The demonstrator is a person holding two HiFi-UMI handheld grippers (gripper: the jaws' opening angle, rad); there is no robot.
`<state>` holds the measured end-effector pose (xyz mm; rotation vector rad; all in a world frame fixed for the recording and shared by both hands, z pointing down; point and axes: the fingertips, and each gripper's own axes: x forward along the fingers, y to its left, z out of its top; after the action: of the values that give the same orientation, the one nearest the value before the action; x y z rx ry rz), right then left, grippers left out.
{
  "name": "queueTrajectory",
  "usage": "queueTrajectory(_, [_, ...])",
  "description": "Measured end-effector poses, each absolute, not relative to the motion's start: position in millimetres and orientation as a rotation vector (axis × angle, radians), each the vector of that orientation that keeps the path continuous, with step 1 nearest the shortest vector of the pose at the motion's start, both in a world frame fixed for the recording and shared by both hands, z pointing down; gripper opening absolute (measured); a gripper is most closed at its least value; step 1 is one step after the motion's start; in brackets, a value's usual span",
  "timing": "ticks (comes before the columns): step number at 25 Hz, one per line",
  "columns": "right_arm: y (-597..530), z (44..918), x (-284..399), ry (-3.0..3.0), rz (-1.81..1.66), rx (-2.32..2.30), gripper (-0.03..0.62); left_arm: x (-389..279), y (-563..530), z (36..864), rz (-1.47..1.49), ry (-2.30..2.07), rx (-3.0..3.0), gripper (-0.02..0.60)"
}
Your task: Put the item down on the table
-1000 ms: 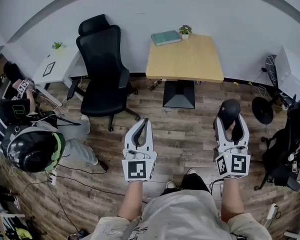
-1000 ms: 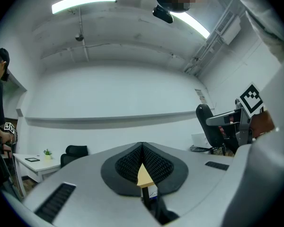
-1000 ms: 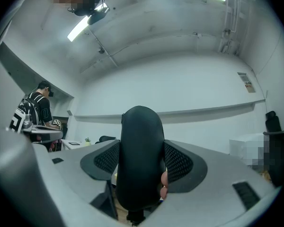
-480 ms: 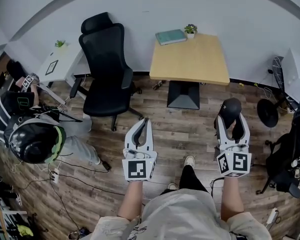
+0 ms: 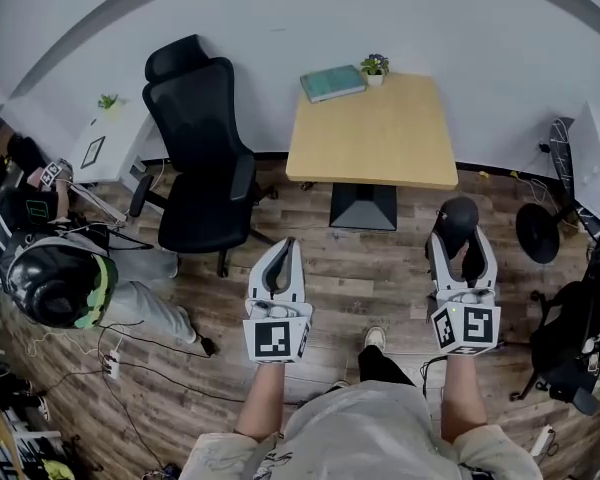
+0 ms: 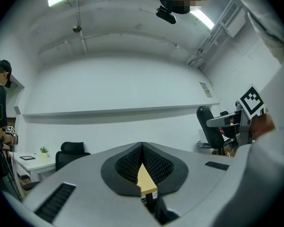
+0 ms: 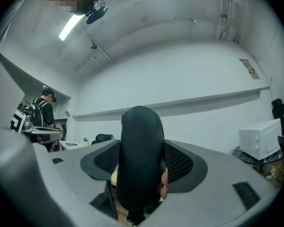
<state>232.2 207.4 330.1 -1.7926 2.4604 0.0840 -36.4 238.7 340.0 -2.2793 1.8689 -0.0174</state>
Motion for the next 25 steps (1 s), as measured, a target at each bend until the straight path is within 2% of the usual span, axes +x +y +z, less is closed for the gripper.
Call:
queueTrajectory(14, [64,337,292,2.459,0.034,-1.793,0.304,33,88,337,-0.072,1.834,-2.303,0.006])
queueTrajectory(25, [8,344,318,2.449,-0.012,-1.790,0.304,59,31,340,-0.088,1.843,-2.294,0.006])
